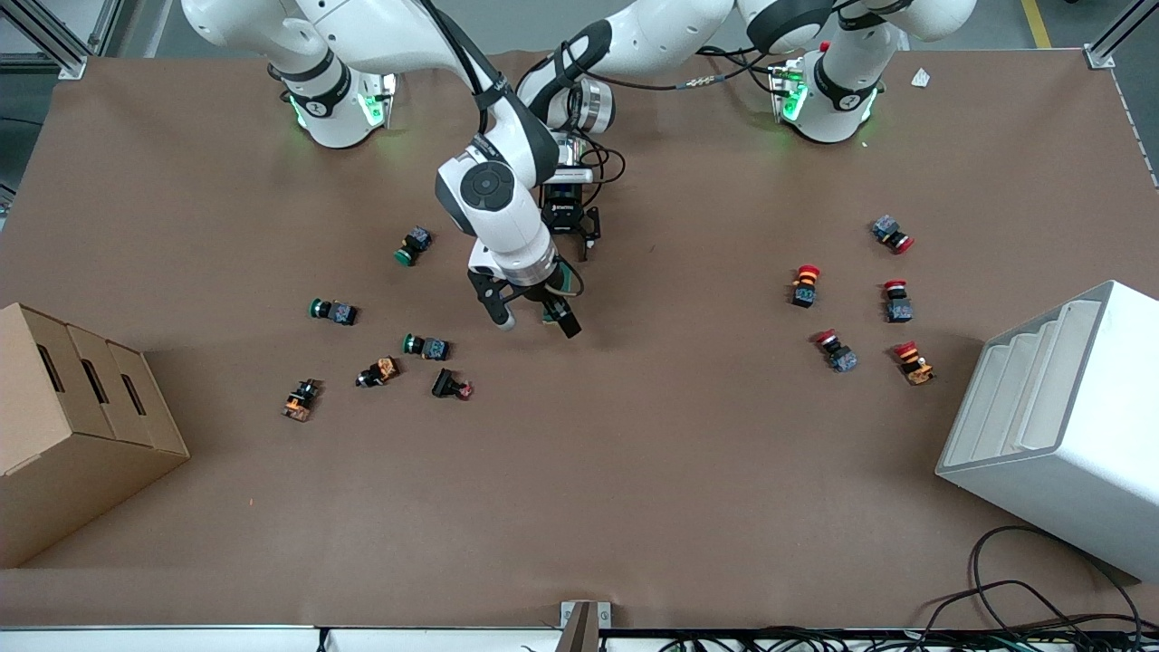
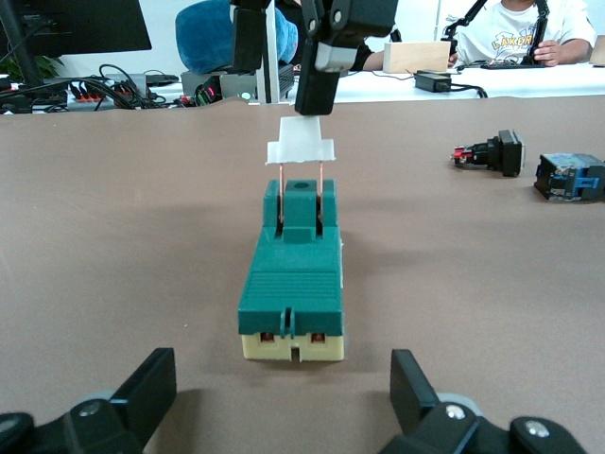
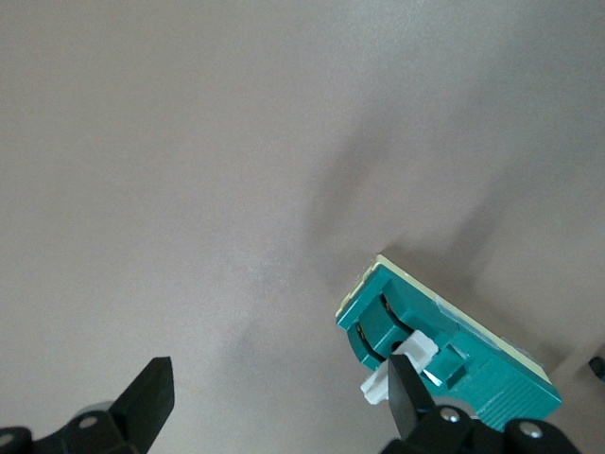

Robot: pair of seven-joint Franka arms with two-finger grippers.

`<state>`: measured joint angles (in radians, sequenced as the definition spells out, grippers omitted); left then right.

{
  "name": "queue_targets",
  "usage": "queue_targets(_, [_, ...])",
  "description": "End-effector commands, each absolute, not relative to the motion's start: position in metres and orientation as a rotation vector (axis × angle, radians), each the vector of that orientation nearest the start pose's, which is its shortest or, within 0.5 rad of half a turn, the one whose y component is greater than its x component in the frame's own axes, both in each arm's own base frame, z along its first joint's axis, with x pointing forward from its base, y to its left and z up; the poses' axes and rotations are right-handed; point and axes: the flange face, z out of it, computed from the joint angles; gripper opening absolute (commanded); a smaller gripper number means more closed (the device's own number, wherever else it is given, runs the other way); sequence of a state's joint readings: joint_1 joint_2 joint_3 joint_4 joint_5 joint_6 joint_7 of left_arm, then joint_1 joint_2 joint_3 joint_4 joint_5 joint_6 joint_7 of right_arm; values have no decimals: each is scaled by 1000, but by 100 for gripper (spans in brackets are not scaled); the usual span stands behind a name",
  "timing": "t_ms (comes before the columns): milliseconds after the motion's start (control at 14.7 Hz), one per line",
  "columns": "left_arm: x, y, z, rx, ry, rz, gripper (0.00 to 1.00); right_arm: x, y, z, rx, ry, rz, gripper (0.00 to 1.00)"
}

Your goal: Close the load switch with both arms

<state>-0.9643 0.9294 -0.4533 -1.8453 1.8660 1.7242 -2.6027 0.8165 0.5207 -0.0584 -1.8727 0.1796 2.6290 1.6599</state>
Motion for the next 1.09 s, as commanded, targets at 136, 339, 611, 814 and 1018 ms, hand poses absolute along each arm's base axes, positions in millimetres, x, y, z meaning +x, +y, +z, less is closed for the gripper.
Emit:
queue_targets(136, [188,-557,40,-2569,72,-1777,99,481,458,248,-2530,1414,-14,100])
queue_targets(339, [188,-557,40,-2571,72,-1776,99,482,461,242,-2534,1410,-18,100])
queue_targets(611, [188,-557,39,-2571,73,-1774,99,488,465,235,-2533,1410,-23,100])
queue_targets(814, [188,-557,39,-2571,73,-1774,99,495,466,232,-2529,1411,-29,100])
queue_targets(1018, [188,-556,39,-2571,72,-1773,99,498,469,224,-2530,1413,-30,100])
